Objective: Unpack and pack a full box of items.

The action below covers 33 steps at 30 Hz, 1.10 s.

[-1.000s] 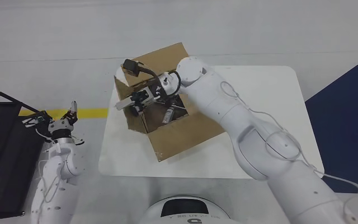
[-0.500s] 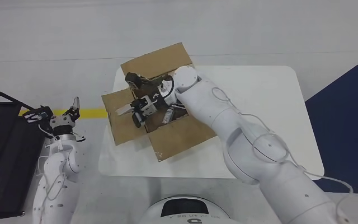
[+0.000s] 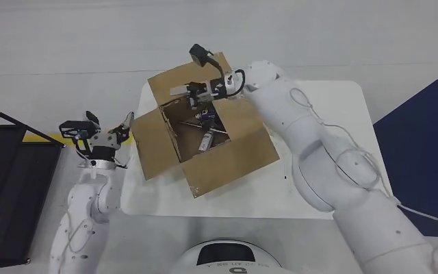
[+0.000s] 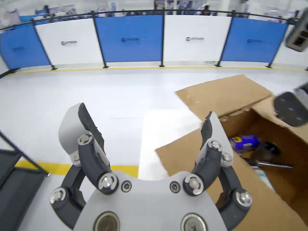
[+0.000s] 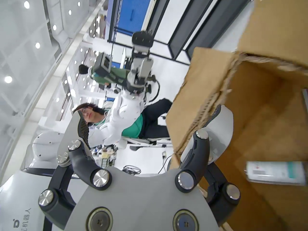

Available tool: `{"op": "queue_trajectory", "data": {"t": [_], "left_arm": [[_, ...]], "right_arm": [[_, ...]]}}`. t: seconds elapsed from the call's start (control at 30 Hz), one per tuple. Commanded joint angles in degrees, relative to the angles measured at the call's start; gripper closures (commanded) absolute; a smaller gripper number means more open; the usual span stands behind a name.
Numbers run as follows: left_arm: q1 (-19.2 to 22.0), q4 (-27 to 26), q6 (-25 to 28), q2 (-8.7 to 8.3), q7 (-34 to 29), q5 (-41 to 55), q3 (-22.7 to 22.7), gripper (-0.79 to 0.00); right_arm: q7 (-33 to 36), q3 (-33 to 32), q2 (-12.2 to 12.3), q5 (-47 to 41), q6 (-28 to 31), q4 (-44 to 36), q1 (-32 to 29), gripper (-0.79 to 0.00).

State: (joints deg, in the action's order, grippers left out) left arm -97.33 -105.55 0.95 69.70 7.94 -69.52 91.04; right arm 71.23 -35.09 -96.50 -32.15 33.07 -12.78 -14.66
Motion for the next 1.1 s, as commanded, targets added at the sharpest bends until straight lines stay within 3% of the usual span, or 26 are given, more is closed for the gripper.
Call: {"op": "queue_trajectory", "data": {"t": [0.0, 0.27, 0.53, 0.67, 1.07], "left_arm": [[0.72, -1.53, 1.13, 0.11, -0.92, -1.05, -2.22, -0.785], [6.11, -1.63, 3.96, 0.66, -8.32, -8.63, -12.34, -0.785], [8.32, 1.98, 1.86, 1.25, -11.36, -17.33, -19.16, -0.785], [8.5, 2.84, -0.26, 1.4, -11.71, -19.33, -19.68, -0.785], [10.27, 4.51, -2.79, 1.86, -15.1, -23.74, -21.32, -0.785]], "right_arm": [[-2.0, -0.65, 2.01, 1.07, 2.0, 1.09, 0.18, -0.785], [-9.84, -2.74, 9.73, 4.99, 9.82, 6.67, -0.76, -0.785], [-13.91, -4.09, 14.76, 6.09, 13.89, 8.18, -3.08, -0.785], [-11.05, -4.83, 16.22, 5.84, 11.04, 5.26, -4.5, -0.785], [1.55, -10.49, 22.49, 0.87, -1.57, -15.68, -13.18, -0.785]]}}
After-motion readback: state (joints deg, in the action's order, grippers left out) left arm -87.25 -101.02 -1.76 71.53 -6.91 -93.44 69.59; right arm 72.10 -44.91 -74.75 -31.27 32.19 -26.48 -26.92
